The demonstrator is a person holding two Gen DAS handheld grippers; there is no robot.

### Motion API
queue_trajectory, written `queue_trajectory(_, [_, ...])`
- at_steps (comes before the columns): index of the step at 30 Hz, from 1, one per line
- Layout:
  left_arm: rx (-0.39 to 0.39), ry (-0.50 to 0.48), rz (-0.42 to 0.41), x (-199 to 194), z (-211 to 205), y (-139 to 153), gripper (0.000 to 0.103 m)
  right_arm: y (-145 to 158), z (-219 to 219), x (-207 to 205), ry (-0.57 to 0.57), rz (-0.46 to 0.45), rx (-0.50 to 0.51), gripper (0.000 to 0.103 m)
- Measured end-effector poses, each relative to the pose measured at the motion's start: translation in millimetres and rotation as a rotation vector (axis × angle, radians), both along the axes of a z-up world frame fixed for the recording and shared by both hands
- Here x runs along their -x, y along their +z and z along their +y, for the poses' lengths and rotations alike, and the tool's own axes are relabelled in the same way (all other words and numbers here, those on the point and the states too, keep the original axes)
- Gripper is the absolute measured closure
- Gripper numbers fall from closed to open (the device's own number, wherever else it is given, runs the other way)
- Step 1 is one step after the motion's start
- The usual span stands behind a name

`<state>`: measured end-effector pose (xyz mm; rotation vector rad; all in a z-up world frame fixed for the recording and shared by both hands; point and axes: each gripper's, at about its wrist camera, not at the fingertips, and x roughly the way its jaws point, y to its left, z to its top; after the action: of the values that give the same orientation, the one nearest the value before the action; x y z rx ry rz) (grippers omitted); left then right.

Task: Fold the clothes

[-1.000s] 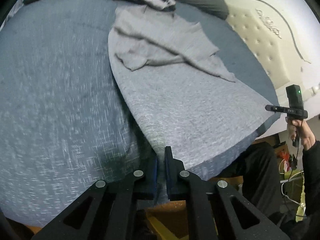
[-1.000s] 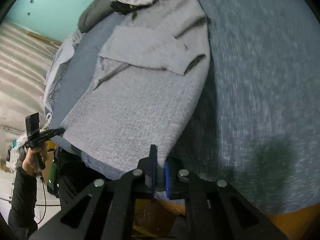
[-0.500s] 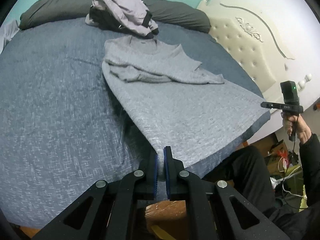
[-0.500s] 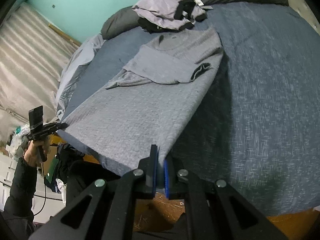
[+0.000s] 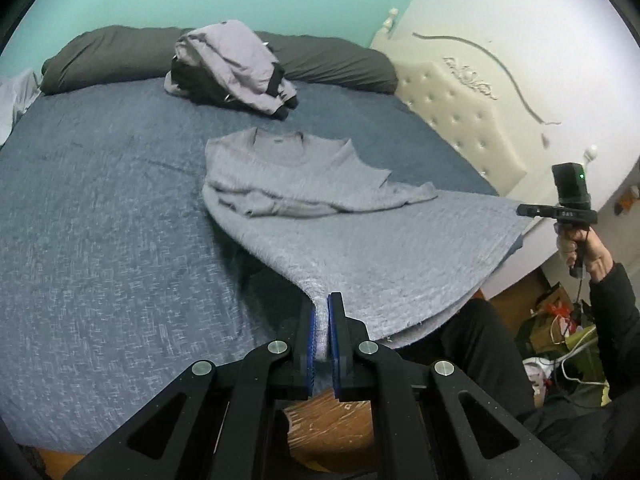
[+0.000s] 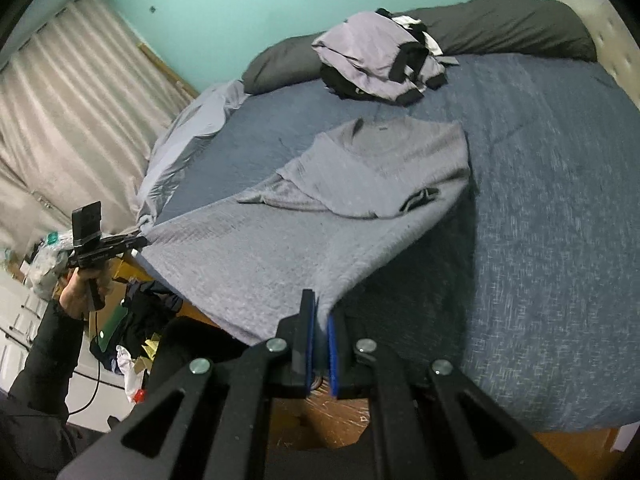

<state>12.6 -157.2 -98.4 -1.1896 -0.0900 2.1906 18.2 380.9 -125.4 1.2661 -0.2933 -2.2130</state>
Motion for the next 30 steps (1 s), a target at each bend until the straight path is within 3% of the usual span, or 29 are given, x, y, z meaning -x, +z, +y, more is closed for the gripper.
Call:
queue_trajectory(6, [-0.002,0.0,-0.004,0.4,-0.8,-1.5,0.097,-1.9,-1.9,-5.7,0.022,-0.003,-0.023,0.098])
queue_trajectory(17, [-0.013,0.032,-0.05,59.5,-0.4,-24.8,0.097,-25.2,0.4,32.3,0.004,-0.065,-0.023,0.098])
queue_trajectory(22, [-0.034,0.059,-0.076,112.0,-3.7,-33.6,0.097,-33.3,8.7,76.8,-0.023,-0.098,-0.012,0.098])
queue_trajectory(30, [-0.054,0.101,-0.114,228.7,5.3,-57.2,0.097,-45.1,17.0,189.9,-0.071,-0.141,0.021,0.098])
